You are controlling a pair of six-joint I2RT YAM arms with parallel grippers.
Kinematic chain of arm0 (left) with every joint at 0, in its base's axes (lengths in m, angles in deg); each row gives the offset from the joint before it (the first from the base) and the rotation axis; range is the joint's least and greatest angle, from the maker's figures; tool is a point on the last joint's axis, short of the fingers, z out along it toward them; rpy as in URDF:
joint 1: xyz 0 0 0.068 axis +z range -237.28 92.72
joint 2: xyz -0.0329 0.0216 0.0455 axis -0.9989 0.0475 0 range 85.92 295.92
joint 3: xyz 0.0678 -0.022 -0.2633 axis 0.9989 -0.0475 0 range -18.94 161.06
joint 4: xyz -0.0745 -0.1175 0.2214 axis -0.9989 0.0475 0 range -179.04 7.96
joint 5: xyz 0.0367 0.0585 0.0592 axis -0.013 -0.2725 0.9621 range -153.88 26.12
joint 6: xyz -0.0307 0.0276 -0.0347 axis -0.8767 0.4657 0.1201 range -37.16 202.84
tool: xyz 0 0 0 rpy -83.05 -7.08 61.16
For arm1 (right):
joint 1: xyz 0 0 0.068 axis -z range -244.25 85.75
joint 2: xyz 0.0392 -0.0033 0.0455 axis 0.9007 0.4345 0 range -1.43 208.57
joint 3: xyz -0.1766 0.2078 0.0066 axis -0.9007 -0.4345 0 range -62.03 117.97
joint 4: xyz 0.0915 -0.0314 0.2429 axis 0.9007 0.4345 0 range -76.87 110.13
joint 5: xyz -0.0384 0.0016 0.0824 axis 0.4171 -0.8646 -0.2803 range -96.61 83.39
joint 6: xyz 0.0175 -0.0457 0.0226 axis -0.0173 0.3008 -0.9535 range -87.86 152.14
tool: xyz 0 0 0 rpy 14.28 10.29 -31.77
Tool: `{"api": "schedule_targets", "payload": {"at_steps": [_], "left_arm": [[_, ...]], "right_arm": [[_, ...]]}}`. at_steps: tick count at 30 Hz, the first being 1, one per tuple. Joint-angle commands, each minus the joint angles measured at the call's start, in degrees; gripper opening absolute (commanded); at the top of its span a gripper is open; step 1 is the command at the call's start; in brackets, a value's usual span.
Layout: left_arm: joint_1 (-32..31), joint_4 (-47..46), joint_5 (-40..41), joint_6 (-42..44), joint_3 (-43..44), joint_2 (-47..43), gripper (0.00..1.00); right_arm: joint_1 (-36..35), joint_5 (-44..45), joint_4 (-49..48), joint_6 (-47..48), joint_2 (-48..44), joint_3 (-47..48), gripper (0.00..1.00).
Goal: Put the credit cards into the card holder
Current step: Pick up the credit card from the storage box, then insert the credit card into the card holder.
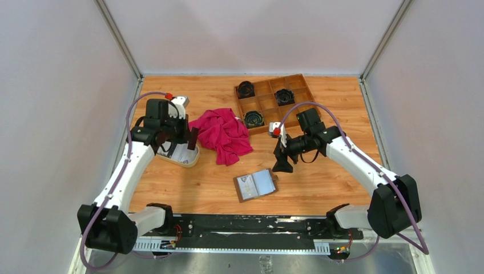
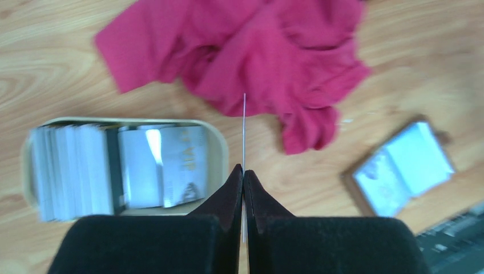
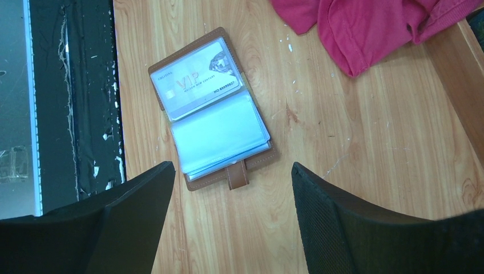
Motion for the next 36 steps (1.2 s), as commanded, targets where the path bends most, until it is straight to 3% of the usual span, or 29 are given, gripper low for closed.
{"api": "schedule_targets", "payload": {"at_steps": [1, 5, 12, 17, 21, 36], "left_arm": [[-1.6, -3.6, -16.0, -8.3, -3.3, -4.9, 0.00], [-5.5, -15.5, -22.0, -17.9, -10.6, -10.2, 0.00], [-14.7, -35.9, -22.6, -31.6, -23.2, -16.9, 0.00], [-21.6, -37.5, -18.6, -31.8, -27.0, -18.2, 0.00], [-26.6, -44.1, -16.6, -34.2, -30.0, -16.9, 0.00], [-37.2, -55.1, -9.1, -38.3, -37.9, -14.6, 0.00]], "right_arm": [[-0.6, -0.1, 2.6, 2.4, -0.1, 2.1, 0.79], [-0.4, -0.3, 3.3, 3.3, -0.1, 2.3, 0.79], [0.6, -1.0, 3.9, 3.8, 0.0, 2.5, 0.79], [1.0, -1.1, 4.0, 4.0, 0.2, 2.5, 0.79], [1.2, -1.1, 4.1, 4.1, 0.4, 2.5, 0.79], [1.7, -1.7, 4.2, 4.1, 1.2, 2.4, 0.79]]}}
